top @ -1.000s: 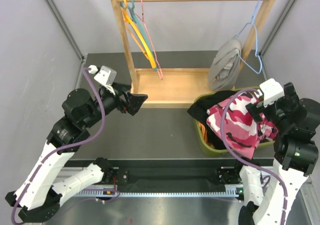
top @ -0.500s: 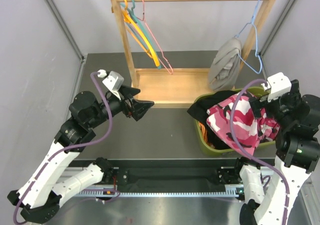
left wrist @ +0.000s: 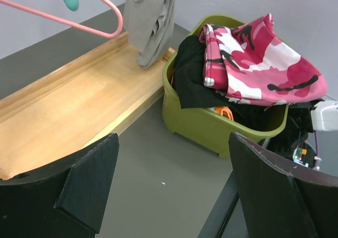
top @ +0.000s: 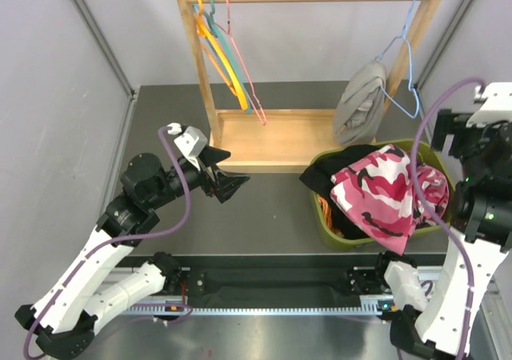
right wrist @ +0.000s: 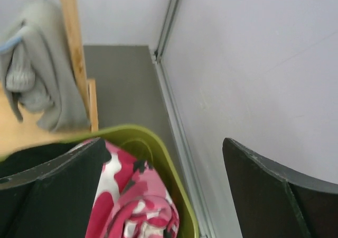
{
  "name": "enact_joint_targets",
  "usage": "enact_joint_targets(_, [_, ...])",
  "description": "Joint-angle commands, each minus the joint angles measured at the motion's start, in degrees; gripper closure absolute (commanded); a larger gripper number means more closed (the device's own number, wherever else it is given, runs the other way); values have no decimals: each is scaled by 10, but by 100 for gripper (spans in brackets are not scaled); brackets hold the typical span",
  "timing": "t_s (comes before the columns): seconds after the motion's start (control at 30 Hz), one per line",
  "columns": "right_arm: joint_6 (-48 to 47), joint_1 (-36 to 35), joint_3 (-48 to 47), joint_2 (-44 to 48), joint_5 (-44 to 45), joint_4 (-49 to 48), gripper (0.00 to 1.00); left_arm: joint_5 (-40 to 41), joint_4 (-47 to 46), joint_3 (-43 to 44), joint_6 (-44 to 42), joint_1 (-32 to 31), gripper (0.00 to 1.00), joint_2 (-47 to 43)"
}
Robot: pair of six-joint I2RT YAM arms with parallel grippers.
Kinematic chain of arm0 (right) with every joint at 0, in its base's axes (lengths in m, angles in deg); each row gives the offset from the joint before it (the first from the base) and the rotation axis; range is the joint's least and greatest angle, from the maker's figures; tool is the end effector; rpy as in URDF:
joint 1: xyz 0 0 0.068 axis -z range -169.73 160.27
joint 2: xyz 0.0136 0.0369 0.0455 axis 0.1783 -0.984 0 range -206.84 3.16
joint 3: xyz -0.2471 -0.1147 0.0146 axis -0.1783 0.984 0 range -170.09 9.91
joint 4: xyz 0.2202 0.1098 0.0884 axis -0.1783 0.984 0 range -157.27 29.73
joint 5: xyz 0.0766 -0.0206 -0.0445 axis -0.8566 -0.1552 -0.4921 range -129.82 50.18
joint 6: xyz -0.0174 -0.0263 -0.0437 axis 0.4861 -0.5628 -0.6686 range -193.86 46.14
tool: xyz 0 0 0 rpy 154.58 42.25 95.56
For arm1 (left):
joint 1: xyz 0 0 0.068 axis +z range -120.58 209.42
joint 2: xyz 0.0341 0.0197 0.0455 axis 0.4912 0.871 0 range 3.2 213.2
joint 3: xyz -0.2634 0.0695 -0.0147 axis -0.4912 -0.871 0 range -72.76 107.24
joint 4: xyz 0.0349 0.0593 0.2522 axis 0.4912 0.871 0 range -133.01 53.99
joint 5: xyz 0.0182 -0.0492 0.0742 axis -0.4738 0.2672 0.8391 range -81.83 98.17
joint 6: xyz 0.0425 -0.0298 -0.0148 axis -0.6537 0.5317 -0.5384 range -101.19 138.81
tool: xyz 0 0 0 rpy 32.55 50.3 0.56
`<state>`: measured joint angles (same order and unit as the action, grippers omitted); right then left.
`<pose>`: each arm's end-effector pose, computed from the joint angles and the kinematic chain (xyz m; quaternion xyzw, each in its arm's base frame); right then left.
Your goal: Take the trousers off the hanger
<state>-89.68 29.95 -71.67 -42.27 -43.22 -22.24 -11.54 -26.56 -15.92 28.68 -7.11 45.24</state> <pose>0.0999 -0.0336 0.4777 0.0063 0.7596 -0.1767 0.6259 0.1157 -0.1008 0.4077 0.2790 0.6601 -0.3832 0.5827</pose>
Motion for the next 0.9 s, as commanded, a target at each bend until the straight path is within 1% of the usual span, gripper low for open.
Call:
enact_joint_targets(0.0, [76, 3, -100, -59, 47, -67, 9, -9, -48, -18, -19, 1, 11, -13])
enact_joint_targets(0.07, [92, 3, -147, -100, 17, -65, 10, -12, -54, -38, -20, 1, 11, -23])
enact_joint_targets(0.1, [112, 3, -197, -112, 3, -58, 11, -13, -62, -45, -20, 1, 11, -31])
enact_joint_targets(0.17, [147, 3, -251, -155, -40, -44, 13, -14, -72, -68, -20, 1, 10, -40])
enact_joint_targets(0.2, [155, 3, -303, -171, -55, -30, 13, -14, -79, -74, -20, 1, 10, -46])
enact_joint_targets(0.3, [225, 3, -375, -219, -127, -24, 18, -7, -84, -94, -22, 1, 10, -50])
enact_joint_targets(0.33, [241, 2, -386, -229, -168, -29, 20, -3, -87, -97, -23, 1, 10, -50])
enact_joint_targets(0.43, [296, 3, -391, -258, -250, -59, 25, 1, -93, -112, -23, 1, 10, -50])
enact_joint_targets(0.53, [336, 3, -384, -273, -302, -74, 30, 5, -101, -128, -21, 1, 10, -50])
enact_joint_targets(0.6, [357, 3, -386, -291, -318, -86, 32, 5, -105, -133, -20, 1, 10, -47])
enact_joint_targets(0.63, [368, 2, -387, -303, -335, -94, 35, 5, -104, -132, -20, 1, 10, -44])
enact_joint_targets(0.73, [381, -12, -390, -323, -352, -103, 36, 7, -102, -132, -19, 1, 10, -41])
enact_joint_targets(0.87, [369, -48, -391, -339, -341, -97, 36, 10, -103, -132, -13, 1, 10, -35])
